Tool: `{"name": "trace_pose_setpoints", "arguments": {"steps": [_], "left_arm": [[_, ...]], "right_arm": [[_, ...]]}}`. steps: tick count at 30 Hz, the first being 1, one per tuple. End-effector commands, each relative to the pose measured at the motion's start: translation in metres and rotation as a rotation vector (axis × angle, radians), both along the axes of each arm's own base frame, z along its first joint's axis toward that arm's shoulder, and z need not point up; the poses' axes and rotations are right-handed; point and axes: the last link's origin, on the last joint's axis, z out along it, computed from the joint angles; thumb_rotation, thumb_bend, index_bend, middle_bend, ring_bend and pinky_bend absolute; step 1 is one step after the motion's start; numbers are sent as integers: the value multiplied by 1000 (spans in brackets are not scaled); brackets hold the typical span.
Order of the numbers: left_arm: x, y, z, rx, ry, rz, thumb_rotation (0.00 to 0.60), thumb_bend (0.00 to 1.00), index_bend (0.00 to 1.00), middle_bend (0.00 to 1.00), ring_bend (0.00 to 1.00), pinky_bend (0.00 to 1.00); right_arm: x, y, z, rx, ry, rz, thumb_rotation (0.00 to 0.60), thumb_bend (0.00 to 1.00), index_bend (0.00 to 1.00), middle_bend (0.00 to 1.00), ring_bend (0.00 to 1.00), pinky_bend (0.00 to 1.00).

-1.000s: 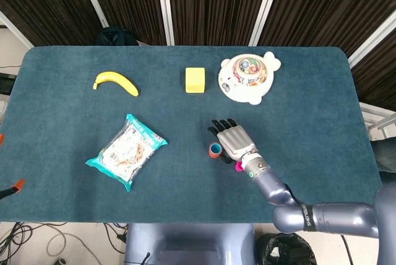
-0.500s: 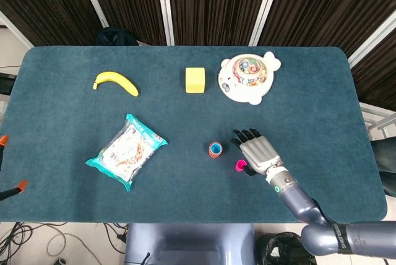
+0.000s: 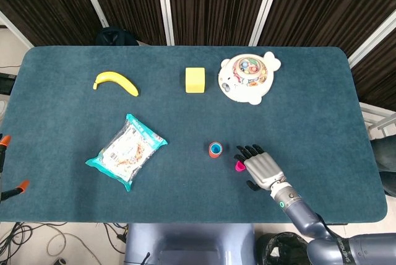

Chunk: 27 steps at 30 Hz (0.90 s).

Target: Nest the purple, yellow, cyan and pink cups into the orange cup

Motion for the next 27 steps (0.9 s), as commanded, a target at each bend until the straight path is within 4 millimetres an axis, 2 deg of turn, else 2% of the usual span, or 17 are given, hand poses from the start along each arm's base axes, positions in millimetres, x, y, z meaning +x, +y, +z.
{"name": "trace_pose_setpoints", "arguments": {"steps": [1,7,16,27], "left_arm": [[0,0,0,-1,0,0,600,0,52,6,0,63],[0,0,1,1,-2,1,600,0,53,6,0,63],[0,0,1,0,1,2,600,0,53,6,0,63],[0,0,0,2,2,2,600,0,57,6,0,63]], "right_arm": [[-1,-1,-5,-5,-7,3,600,435,185,0,83,90],[1,-7,-12,-31,-24,2,600,434,195,0,83,90],[-3,-16,-22,-32,-20,-26,600,435,314,1,90,105],[-3,-24,-28,-45,-21,-22,600,434,360,4,97,114]]}}
